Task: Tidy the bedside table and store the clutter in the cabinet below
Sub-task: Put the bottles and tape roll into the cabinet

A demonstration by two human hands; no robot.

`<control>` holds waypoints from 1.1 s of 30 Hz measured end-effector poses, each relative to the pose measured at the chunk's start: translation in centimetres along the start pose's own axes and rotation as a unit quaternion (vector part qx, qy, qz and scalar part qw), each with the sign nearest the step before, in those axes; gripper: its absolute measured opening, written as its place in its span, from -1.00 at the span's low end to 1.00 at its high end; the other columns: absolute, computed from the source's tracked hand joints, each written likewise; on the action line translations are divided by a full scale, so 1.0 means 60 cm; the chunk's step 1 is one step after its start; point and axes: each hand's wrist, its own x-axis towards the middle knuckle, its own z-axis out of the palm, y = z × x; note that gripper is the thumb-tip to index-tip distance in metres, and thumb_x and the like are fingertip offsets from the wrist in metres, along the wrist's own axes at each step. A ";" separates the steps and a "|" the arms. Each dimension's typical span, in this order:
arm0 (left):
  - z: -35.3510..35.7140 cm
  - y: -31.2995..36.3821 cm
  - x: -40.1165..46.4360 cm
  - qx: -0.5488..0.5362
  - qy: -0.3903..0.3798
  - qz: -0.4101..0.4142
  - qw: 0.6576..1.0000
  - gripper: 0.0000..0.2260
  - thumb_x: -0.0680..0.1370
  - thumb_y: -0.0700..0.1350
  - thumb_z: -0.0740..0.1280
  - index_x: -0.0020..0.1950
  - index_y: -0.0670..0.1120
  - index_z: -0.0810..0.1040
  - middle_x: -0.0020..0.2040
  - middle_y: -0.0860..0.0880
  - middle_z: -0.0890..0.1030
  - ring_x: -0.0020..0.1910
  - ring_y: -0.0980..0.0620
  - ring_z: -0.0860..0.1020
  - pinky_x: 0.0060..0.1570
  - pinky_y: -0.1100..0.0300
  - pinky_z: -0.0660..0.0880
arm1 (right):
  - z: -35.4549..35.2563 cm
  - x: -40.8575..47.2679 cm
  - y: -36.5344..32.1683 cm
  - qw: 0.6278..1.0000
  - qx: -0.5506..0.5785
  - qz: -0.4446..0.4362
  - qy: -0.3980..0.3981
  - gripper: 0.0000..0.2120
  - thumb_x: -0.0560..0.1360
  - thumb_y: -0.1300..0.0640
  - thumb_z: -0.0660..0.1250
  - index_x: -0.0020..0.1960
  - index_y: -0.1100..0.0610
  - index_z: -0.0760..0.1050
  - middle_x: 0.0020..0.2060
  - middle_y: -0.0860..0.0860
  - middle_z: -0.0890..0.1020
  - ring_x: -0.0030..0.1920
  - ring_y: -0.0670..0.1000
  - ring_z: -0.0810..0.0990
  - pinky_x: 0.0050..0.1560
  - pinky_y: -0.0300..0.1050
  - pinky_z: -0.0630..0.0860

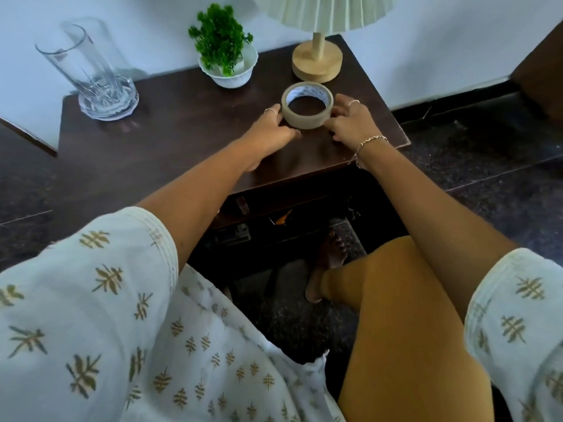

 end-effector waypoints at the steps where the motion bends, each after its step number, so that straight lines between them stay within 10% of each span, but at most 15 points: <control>1: 0.001 0.000 -0.001 -0.001 -0.004 0.012 1.000 -0.39 0.51 -0.18 0.35 0.51 -0.08 0.18 0.44 0.04 0.35 0.46 0.10 0.24 0.33 0.27 0.23 | 0.002 0.002 0.004 1.000 0.007 -0.007 -0.001 -0.43 0.27 0.06 0.31 0.30 0.01 0.44 0.05 -0.08 0.65 -0.05 -0.10 0.52 0.11 -0.09 0.46; 11: 0.010 -0.015 -0.063 0.029 -0.039 0.006 0.999 -0.19 0.26 0.10 0.39 0.48 0.03 0.23 0.40 0.03 0.41 0.36 0.08 0.39 0.39 0.10 0.32 | 0.014 -0.077 -0.001 1.000 -0.021 0.003 0.009 -0.49 0.41 0.15 0.32 0.36 0.06 0.40 0.20 0.04 0.56 0.17 0.04 0.54 0.23 -0.09 0.47; 19: 0.004 -0.009 -0.044 -0.090 0.021 -0.055 0.994 -0.32 0.54 -0.18 0.30 0.55 -0.09 0.00 0.55 -0.04 0.15 0.50 0.02 0.18 0.44 0.11 0.18 | -0.009 -0.045 0.001 1.000 -0.017 0.013 0.004 -0.40 0.45 0.24 0.30 0.46 0.13 0.23 0.41 0.09 0.38 0.39 0.04 0.37 0.40 -0.05 0.33; 33: 0.021 -0.008 -0.036 -0.197 0.038 -0.053 0.978 -0.47 0.54 -0.18 0.25 0.50 -0.01 0.22 0.40 0.05 0.40 0.30 0.08 0.42 0.16 0.23 0.37 | 0.014 -0.023 0.014 0.987 0.144 0.054 0.055 -0.60 0.39 0.23 0.31 0.23 0.08 0.52 0.03 -0.03 0.64 0.11 -0.03 0.59 0.25 -0.03 0.50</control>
